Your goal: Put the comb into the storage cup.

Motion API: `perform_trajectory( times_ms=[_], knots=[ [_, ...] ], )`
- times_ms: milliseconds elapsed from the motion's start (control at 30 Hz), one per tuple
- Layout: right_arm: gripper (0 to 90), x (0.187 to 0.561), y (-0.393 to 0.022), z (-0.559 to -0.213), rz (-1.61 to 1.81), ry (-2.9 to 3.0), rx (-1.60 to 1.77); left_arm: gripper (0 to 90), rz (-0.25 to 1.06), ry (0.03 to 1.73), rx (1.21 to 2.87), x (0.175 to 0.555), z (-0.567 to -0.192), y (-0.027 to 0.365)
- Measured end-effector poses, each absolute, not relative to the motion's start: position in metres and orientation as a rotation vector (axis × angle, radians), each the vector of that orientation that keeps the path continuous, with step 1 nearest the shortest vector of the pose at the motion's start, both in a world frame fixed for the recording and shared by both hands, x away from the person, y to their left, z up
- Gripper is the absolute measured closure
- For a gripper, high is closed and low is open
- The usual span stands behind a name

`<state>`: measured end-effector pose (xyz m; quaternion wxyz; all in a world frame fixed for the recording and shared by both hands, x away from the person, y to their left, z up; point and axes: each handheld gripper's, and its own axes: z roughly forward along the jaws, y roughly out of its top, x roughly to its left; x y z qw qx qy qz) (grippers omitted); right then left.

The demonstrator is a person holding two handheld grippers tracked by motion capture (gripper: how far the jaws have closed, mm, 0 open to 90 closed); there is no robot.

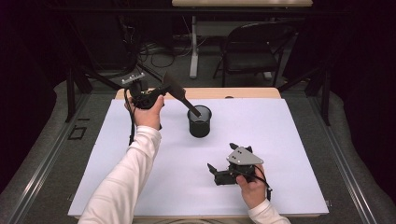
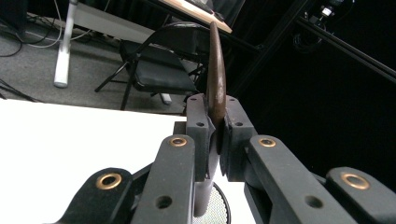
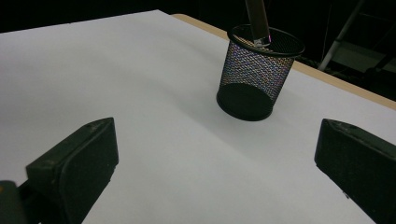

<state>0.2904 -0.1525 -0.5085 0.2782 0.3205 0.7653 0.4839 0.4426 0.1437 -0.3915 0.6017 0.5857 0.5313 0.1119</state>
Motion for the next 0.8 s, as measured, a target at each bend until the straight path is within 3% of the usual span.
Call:
perform_trajectory(
  times_ms=[800],
  knots=[
    [0.0,0.291,-0.153,-0.509,1.297,2.057,0.859,84.2,0.247,1.269,1.394,0.454,-0.406,0.131]
  ],
)
